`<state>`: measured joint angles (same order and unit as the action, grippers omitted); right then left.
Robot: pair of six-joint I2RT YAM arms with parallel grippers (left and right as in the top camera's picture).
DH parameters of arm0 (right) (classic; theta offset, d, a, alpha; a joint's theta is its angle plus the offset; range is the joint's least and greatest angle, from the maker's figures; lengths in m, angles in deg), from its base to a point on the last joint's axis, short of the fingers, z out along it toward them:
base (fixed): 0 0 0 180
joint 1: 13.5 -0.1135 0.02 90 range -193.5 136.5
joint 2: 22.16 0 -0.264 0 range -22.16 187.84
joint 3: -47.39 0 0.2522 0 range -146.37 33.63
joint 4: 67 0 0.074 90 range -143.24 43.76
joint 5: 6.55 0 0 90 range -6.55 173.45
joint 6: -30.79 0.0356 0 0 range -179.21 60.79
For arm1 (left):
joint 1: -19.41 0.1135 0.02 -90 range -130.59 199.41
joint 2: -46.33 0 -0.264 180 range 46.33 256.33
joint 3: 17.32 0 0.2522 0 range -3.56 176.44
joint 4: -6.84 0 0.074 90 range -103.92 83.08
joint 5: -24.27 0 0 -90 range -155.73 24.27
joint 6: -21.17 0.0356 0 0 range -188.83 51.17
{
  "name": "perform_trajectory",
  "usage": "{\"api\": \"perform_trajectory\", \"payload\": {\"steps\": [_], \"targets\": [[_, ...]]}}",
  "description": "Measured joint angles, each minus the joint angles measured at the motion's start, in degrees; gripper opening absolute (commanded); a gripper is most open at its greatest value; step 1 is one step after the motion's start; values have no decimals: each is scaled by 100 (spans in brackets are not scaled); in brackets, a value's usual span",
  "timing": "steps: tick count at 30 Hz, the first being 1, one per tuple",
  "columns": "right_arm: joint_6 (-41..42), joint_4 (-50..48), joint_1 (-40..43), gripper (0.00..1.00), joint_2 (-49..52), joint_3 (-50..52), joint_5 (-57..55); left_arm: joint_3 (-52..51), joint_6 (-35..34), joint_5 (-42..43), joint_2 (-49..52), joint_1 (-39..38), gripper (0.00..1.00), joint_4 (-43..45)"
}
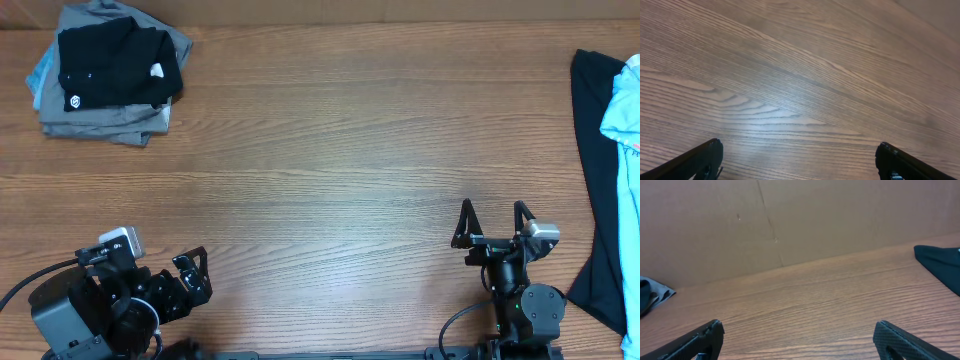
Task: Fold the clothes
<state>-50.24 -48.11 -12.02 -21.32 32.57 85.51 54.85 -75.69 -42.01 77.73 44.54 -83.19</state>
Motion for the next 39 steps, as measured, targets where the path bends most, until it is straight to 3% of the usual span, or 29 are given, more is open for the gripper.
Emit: {"api": "perform_trajectory", "payload": {"steps": [11, 15, 22, 29, 34, 39], "targets": [[0, 0, 0, 100, 0, 2, 2, 0, -2, -227, 0, -2, 100, 24], [0, 2, -2, 100, 0, 0, 0, -164, 0, -203, -136, -319, 100, 557], [0, 2, 0, 100, 0, 0, -2, -1696, -2, -219, -931, -1759, 100, 3121], [0, 4, 0, 100, 0, 0, -2, -4006, -48, -339, -2039, -2232, 100, 6159], [-2, 2, 0, 100, 0, 2, -2, -5165, -321, -763, -2522, -2253, 100, 7307], [0, 2, -2, 100, 0, 2, 0, -5746, -527, -1261, -2883, -2253, 100, 7458]]}}
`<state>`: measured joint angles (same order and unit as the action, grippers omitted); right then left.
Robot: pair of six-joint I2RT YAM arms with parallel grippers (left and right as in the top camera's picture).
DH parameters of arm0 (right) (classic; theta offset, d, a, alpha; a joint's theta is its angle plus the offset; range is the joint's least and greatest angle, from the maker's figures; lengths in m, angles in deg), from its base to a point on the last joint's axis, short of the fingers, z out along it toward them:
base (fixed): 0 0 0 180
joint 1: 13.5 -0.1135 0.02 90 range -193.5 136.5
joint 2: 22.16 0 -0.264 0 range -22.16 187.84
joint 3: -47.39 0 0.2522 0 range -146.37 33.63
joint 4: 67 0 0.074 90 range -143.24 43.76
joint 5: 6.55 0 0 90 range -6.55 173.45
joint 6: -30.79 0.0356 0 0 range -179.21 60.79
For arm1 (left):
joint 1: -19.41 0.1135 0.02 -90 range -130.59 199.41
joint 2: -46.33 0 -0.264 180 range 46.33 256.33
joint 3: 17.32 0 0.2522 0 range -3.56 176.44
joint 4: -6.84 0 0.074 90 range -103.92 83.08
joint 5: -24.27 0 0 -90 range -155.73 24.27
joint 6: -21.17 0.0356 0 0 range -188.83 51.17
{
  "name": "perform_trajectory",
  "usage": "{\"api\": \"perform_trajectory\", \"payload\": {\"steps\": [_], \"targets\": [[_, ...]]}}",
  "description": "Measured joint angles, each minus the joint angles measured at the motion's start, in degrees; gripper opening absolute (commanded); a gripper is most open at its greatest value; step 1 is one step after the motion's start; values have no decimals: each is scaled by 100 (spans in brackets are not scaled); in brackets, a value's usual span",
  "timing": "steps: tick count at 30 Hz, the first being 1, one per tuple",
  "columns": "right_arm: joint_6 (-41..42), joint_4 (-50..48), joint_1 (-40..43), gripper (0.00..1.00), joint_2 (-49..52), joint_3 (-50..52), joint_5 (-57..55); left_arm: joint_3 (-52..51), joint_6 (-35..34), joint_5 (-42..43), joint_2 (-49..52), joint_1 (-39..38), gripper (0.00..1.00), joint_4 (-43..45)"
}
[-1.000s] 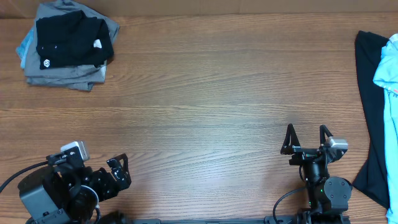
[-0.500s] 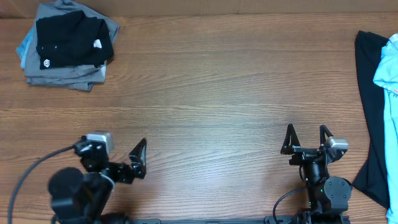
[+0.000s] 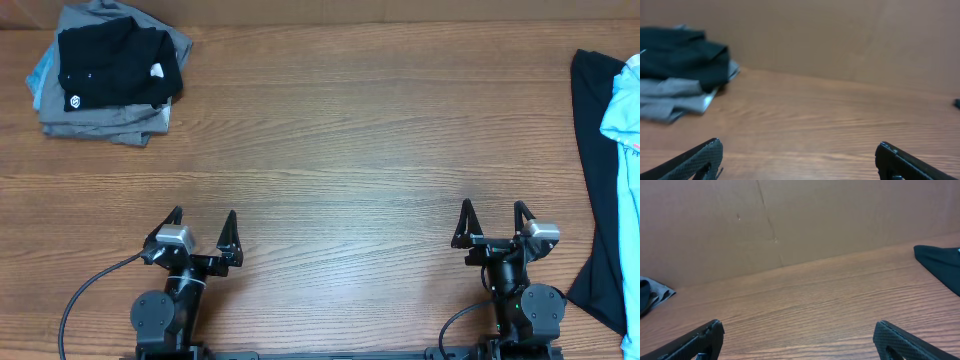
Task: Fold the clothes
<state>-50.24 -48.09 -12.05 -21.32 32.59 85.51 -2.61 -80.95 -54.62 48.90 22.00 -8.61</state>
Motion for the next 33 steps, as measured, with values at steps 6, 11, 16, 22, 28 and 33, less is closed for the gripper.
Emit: {"api": "perform_trajectory", "payload": {"steps": [6, 11, 16, 22, 28, 33], "targets": [[2, -2, 0, 100, 0, -2, 0, -48, 28, -625, -166, 0, 100, -223], [0, 0, 2, 100, 0, -2, -4, -48, 275, -903, -170, 0, 100, -256], [0, 0, 2, 100, 0, -2, -2, -48, 382, -990, -170, 0, 100, -260], [2, -2, 2, 100, 0, -2, 0, -48, 463, -1012, -170, 0, 100, -260], [-2, 0, 2, 100, 0, 0, -2, -48, 472, -1012, -170, 0, 100, -262], [-2, -2, 2, 100, 0, -2, -2, -48, 485, -1012, -170, 0, 100, -262]]}}
